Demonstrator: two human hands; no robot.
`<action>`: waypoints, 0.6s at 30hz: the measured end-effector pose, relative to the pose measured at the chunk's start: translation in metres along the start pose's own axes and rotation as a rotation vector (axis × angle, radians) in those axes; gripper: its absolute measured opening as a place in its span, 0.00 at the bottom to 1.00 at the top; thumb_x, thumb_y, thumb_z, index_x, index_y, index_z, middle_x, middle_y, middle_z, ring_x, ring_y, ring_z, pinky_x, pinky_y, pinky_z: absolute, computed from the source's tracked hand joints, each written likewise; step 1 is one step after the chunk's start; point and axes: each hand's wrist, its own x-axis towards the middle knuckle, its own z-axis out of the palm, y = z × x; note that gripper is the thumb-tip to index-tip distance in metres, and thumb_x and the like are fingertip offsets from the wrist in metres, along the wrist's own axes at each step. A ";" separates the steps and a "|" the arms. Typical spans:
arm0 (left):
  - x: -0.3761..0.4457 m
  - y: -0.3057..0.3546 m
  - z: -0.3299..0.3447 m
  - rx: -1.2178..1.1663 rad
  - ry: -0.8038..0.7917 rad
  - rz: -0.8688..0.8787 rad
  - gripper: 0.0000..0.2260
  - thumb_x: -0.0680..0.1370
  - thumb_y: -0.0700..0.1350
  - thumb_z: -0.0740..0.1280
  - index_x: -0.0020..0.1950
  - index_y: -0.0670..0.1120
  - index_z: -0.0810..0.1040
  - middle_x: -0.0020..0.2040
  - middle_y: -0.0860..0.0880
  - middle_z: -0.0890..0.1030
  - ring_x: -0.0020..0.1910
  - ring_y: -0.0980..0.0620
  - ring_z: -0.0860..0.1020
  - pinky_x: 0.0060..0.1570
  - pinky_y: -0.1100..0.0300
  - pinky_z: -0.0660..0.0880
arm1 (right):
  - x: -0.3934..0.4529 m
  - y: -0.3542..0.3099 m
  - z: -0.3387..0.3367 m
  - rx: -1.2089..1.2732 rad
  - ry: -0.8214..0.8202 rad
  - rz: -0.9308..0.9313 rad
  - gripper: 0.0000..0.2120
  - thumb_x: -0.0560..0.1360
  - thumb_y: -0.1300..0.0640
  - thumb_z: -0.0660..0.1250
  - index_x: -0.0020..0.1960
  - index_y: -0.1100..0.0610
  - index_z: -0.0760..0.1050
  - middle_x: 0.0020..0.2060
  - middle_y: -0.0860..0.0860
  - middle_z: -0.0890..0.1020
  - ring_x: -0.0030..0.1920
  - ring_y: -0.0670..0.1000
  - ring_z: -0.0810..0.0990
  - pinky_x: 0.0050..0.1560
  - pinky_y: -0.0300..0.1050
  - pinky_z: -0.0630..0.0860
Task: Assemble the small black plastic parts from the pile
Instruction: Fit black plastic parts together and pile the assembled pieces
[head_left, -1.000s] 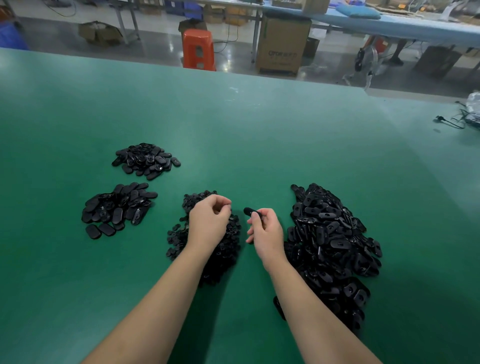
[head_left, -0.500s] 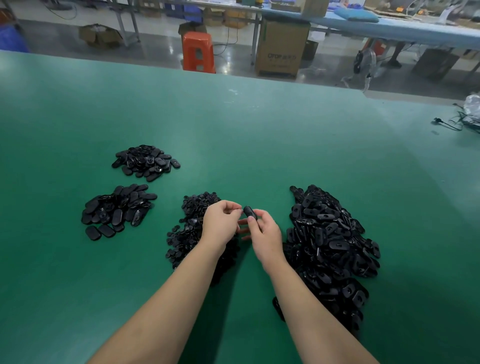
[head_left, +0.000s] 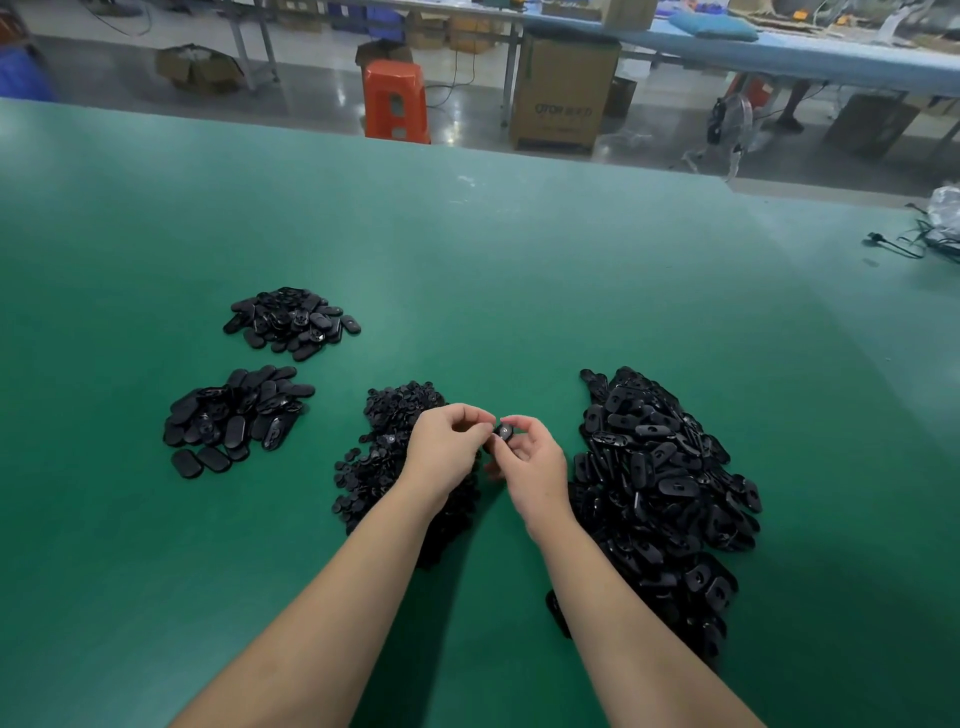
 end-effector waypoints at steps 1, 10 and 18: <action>0.000 -0.001 0.000 -0.024 0.013 -0.015 0.05 0.78 0.36 0.70 0.45 0.45 0.84 0.28 0.57 0.79 0.23 0.60 0.71 0.26 0.67 0.69 | 0.000 0.000 0.000 0.007 -0.007 -0.002 0.08 0.76 0.61 0.72 0.51 0.51 0.77 0.35 0.50 0.83 0.34 0.50 0.81 0.37 0.47 0.80; 0.001 -0.004 -0.007 -0.048 0.070 -0.033 0.07 0.78 0.35 0.69 0.45 0.45 0.83 0.35 0.49 0.82 0.19 0.56 0.70 0.23 0.64 0.70 | 0.000 -0.005 0.001 0.082 0.017 0.052 0.05 0.82 0.63 0.60 0.54 0.56 0.72 0.42 0.55 0.86 0.35 0.53 0.85 0.34 0.46 0.80; 0.004 -0.007 -0.002 0.041 0.072 -0.003 0.05 0.77 0.36 0.71 0.43 0.45 0.82 0.37 0.47 0.85 0.20 0.52 0.72 0.27 0.59 0.73 | -0.003 -0.006 0.000 0.033 -0.015 0.044 0.06 0.82 0.63 0.59 0.53 0.53 0.70 0.44 0.53 0.87 0.36 0.53 0.84 0.37 0.49 0.80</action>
